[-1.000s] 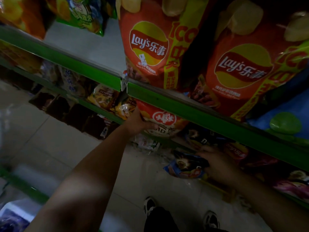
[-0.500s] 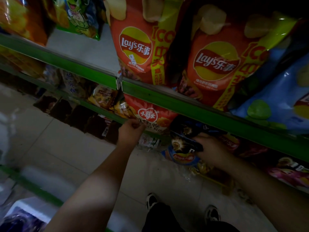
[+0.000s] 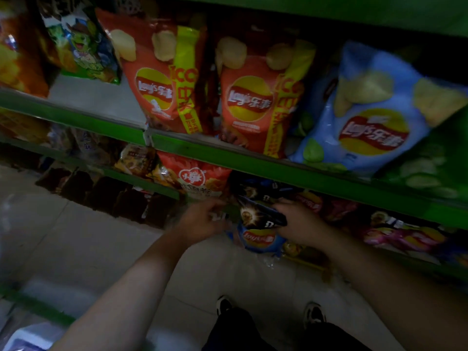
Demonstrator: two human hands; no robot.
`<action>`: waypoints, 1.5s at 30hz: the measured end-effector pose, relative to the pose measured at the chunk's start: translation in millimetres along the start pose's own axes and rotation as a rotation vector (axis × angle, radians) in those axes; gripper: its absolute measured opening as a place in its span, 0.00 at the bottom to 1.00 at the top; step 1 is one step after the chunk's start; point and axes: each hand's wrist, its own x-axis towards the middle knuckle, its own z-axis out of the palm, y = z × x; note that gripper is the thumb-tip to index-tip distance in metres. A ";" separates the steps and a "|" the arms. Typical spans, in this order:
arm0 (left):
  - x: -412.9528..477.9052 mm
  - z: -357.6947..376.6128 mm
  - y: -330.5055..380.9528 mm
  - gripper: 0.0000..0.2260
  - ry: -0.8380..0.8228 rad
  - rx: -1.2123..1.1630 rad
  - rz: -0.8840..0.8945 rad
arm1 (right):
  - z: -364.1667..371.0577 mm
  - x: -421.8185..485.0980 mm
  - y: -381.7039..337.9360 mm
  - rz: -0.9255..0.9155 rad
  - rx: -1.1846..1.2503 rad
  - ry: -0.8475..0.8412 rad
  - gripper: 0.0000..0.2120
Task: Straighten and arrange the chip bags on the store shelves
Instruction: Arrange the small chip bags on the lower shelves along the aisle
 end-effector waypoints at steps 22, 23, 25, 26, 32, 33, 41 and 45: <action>16.0 365.7 282.4 0.39 -0.447 0.271 0.326 | -104.3 -346.1 236.3 0.426 0.323 0.284 0.21; 14.8 389.3 295.7 0.38 -0.429 0.307 0.317 | -110.7 -361.2 255.7 0.449 0.316 0.263 0.23; 13.7 437.9 321.0 0.39 -0.440 0.317 0.287 | -123.7 -388.5 296.9 0.490 0.295 0.224 0.25; 13.2 461.4 333.5 0.38 -0.456 0.305 0.282 | -130.9 -400.5 316.5 0.509 0.285 0.201 0.23; 7.1 552.9 397.6 0.33 -0.507 0.301 0.230 | -171.3 -464.5 407.1 0.611 0.089 0.165 0.07; 8.0 557.9 404.1 0.35 -0.502 0.310 0.217 | -177.4 -473.3 416.9 0.635 0.045 0.159 0.10; 38.3 551.4 429.8 0.26 -0.220 0.570 0.131 | -222.3 -525.9 484.4 0.798 -0.152 0.216 0.17; 44.1 553.1 436.1 0.22 -0.160 0.689 0.105 | -240.3 -536.6 523.8 0.869 -0.315 0.284 0.19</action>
